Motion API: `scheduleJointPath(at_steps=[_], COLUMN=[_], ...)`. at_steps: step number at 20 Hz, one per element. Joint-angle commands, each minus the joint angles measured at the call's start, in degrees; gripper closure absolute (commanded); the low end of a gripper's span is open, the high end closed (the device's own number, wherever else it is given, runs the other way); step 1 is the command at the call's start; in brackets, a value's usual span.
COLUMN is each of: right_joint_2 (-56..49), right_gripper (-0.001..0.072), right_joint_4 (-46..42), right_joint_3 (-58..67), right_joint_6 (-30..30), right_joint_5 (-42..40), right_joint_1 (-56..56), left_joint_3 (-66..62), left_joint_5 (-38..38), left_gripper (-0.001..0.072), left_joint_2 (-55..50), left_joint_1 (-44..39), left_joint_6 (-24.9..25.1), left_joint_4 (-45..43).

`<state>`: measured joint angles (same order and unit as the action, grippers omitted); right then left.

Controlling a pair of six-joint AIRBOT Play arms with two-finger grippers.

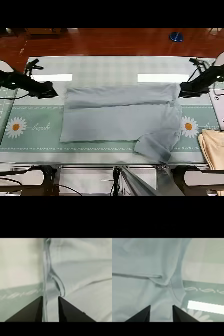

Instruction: Fold the shirts.

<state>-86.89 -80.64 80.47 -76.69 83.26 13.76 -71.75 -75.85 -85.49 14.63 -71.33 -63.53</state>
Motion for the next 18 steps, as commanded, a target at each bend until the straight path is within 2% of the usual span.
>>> scheduleJointPath(at_steps=[1, 2, 3, 4, 5, 8, 12, 18], right_joint_2=[9.57, 11.96, 13.9, 15.8, 17.55, 21.49, 24.39, 24.37], right_gripper=[0.0331, 0.029, 0.0272, 0.0223, 0.0165, 0.0165, 0.017, 0.017], right_joint_4=[-4.28, -3.41, -1.53, 2.27, 7.19, 15.87, 16.74, 18.97], right_joint_3=[-0.59, -2.62, -5.86, -10.51, -15.89, -29.49, -39.28, -40.85], right_joint_6=[1.79, 1.79, 1.77, 1.84, 2.34, 6.49, 8.33, 8.7], right_joint_5=[3.78, 3.69, 3.41, 2.54, 1.29, -1.62, -7.82, -8.9], right_joint_1=[5.16, 8.0, 10.75, 13.77, 16.46, 20.57, 20.9, 20.87], left_joint_3=[0.74, 3.67, 7.58, 12.79, 17.81, 30.84, 40.28, 42.62], left_joint_5=[-8.44, -9.11, -9.29, -9.27, -9.27, -8.35, -8.61, -6.49], left_gripper=[0.0337, 0.0231, 0.0181, 0.0164, 0.0164, 0.0165, 0.0166, 0.0166], left_joint_2=[6.51, 9.2, 11.67, 14.29, 16.37, 20.33, 20.74, 20.72], left_joint_1=[7.34, 10.01, 12.35, 14.6, 16.41, 20.7, 21.92, 22.12], left_joint_6=[0.09, 0.11, 0.13, 0.48, 1.95, 6.12, 11.98, 12.98], left_joint_4=[-5.25, -5.25, -5.09, -5.09, -5.07, -2.43, 5.11, 0.96])
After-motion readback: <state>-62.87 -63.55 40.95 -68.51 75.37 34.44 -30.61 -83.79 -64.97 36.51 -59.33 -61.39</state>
